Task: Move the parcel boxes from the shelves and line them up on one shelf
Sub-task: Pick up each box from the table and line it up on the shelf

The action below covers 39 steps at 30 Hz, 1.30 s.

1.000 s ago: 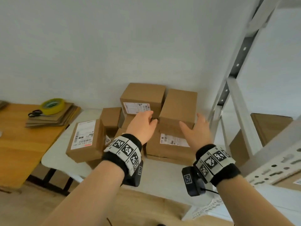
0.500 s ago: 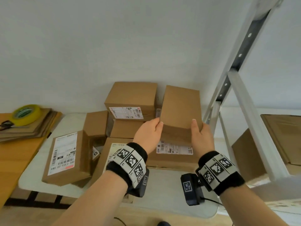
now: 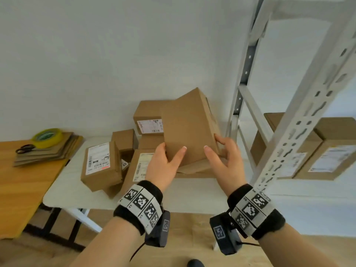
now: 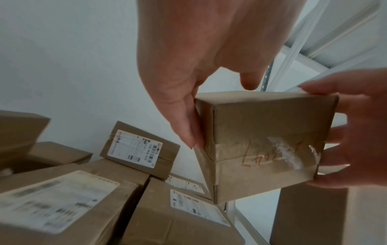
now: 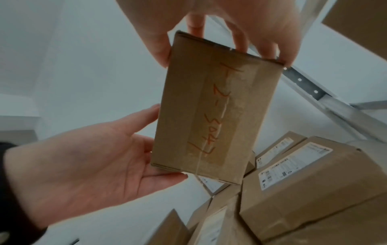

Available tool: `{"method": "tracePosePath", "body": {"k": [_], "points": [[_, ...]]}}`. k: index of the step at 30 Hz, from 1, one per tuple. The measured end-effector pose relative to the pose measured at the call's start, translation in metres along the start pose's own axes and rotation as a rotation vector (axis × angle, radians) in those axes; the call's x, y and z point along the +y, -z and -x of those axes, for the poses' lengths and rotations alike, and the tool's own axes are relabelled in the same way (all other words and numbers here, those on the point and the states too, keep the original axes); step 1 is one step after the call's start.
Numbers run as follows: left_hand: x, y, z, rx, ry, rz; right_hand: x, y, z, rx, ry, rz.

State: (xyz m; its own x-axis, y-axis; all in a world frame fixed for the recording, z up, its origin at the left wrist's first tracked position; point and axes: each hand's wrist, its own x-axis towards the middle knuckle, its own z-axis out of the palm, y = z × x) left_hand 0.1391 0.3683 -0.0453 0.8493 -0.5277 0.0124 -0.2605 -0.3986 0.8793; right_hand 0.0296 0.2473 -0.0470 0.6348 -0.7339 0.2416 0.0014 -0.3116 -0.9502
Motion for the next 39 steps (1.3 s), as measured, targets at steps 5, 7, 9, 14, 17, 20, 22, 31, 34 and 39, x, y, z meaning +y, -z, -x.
{"method": "tracePosePath", "body": {"k": [5,7,9,14,17,20,22,31,34,39], "points": [[-0.006,0.014,0.071,-0.028,-0.019,0.074,-0.023,0.021,0.063,0.024,0.043,-0.052],[-0.005,0.018,0.095,-0.046,-0.017,0.111,-0.029,0.034,0.083,0.021,0.002,0.024],[-0.005,0.02,0.112,-0.057,0.003,0.164,-0.033,0.046,0.098,-0.023,-0.086,0.013],[0.005,0.013,0.144,-0.031,-0.041,0.189,-0.044,0.071,0.134,-0.151,-0.163,-0.013],[0.018,0.008,0.158,0.0,-0.143,0.178,-0.043,0.083,0.146,-0.114,-0.223,-0.191],[0.024,0.003,0.164,0.074,-0.218,0.13,-0.035,0.102,0.151,-0.071,-0.356,-0.447],[0.029,-0.004,0.166,0.073,-0.182,0.09,-0.028,0.115,0.153,-0.046,-0.426,-0.57],[0.077,-0.079,0.2,-0.282,0.27,0.538,0.002,0.205,0.155,-0.073,-0.573,-0.693],[0.094,-0.106,0.211,-0.228,0.191,0.493,0.011,0.24,0.154,-0.081,-0.437,-0.48],[0.126,-0.154,0.235,-0.187,-0.014,0.242,0.013,0.283,0.159,-0.187,-0.337,-0.189]]}}
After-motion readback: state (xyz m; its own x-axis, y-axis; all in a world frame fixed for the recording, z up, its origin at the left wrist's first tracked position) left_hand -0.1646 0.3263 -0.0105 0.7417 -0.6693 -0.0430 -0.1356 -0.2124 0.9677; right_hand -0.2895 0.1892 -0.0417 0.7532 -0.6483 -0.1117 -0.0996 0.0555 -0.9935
